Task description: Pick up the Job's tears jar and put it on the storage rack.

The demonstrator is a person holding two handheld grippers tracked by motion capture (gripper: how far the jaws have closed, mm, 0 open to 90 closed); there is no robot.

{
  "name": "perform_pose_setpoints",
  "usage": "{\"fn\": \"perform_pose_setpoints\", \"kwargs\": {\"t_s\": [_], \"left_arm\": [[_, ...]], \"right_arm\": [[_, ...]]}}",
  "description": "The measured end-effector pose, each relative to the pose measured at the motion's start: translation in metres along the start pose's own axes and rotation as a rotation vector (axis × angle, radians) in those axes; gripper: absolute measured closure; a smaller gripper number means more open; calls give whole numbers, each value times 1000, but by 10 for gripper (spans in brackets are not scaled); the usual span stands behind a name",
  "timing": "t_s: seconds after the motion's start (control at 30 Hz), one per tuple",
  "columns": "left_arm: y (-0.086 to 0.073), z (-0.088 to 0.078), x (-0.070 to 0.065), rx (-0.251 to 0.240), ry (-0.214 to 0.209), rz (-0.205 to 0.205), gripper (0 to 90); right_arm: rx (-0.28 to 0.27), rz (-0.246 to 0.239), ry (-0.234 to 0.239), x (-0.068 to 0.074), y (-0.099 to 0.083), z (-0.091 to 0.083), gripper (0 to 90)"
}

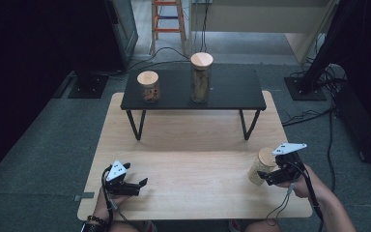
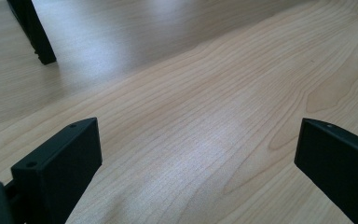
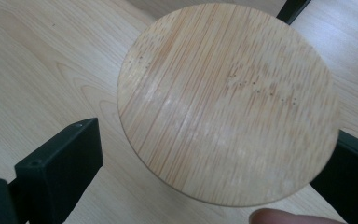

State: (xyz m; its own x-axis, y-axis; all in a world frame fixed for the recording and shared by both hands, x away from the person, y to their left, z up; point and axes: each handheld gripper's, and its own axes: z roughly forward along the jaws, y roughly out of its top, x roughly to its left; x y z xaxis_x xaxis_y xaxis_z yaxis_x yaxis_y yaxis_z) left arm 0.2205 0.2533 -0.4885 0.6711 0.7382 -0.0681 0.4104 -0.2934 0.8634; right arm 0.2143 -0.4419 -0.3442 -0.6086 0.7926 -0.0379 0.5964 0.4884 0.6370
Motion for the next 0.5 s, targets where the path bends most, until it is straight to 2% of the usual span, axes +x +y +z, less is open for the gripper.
{"fn": "perform_pose_setpoints", "kwargs": {"t_s": [0.5], "left_arm": [[-1,-1,0,-5,0,0,7]], "right_arm": [[-4,-5,-12,6,-3,9,61]]}}
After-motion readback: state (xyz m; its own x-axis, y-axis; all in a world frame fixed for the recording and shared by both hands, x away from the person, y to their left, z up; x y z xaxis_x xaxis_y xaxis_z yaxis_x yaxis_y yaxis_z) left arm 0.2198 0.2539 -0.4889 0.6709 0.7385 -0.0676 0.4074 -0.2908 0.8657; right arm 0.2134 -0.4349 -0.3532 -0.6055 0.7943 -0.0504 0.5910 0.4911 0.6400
